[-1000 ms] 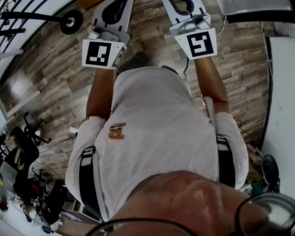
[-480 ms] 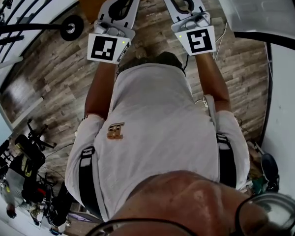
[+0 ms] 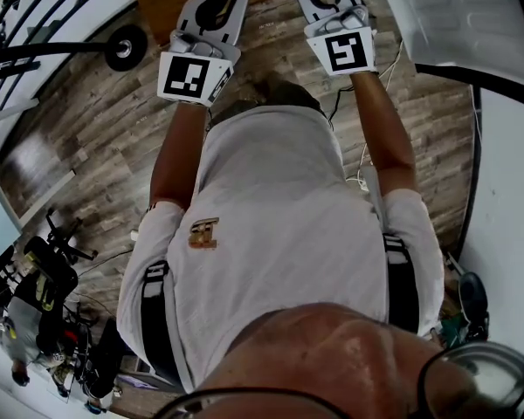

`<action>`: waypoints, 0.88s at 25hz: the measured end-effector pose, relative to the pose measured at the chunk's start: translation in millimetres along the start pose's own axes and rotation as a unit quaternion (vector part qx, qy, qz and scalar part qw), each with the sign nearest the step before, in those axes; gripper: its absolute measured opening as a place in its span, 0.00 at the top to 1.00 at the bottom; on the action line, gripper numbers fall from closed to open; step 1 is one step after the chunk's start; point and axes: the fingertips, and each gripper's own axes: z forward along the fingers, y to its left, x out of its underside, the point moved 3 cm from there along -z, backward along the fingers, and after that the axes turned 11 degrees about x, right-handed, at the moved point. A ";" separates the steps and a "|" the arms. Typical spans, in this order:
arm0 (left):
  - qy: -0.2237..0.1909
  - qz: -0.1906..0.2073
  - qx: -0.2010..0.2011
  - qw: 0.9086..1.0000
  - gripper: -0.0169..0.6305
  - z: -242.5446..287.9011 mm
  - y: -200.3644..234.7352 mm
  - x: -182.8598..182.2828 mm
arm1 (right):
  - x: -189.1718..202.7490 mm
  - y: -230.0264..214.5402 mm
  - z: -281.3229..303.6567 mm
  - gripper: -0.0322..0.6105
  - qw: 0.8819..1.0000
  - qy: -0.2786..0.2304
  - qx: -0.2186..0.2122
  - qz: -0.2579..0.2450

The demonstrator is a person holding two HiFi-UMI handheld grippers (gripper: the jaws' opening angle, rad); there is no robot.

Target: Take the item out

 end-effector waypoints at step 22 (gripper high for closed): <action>0.044 -0.014 -0.061 0.997 0.95 52.0 27.6 52.6 | 101.5 -2.8 61.1 0.89 0.989 0.020 -0.077 -0.121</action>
